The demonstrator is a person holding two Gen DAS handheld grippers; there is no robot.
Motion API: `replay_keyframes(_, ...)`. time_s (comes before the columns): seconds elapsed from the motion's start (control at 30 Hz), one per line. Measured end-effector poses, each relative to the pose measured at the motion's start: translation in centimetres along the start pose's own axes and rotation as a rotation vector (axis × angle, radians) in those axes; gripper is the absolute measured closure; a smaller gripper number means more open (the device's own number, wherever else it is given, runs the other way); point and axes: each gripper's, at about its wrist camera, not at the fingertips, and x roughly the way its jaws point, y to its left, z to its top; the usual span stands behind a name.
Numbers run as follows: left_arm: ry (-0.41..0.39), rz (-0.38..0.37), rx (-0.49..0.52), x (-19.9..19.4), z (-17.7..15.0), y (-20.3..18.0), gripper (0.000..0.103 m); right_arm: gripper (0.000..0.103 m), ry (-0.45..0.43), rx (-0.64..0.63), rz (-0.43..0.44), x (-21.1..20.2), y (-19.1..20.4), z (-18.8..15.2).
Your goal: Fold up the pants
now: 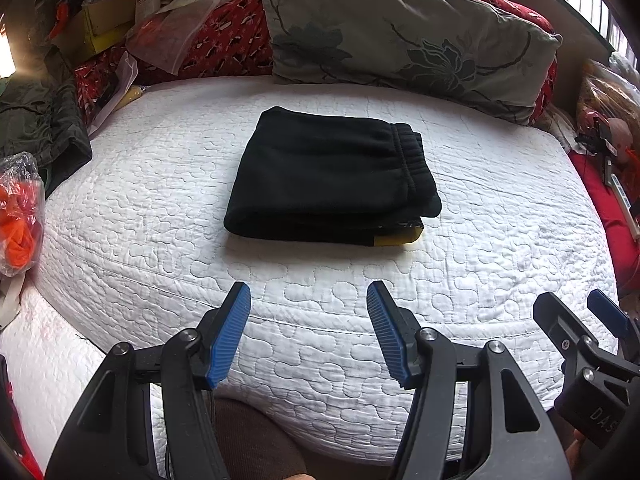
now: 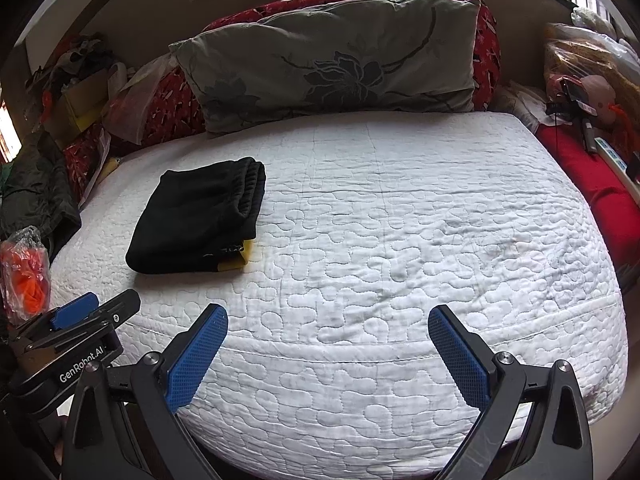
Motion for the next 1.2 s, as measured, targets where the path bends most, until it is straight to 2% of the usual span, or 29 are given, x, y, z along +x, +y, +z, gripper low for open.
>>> replay_keyframes(0.6,0.026,-0.025,0.003,0.7,-0.1,-0.4,0.043,0.002,0.017,0.004,-0.006,0.5,0.0,-0.3)
replay_keyframes(0.93,-0.007,-0.034,0.021,0.5,-0.1,-0.8,0.043,0.002,0.031,0.004,-0.012,1.0,0.0,-0.6)
replay_keyframes(1.2,0.017,-0.041,0.018,0.7,-0.1,-0.9,0.043,0.002,0.035,0.014,-0.016,1.1,-0.3,-0.7)
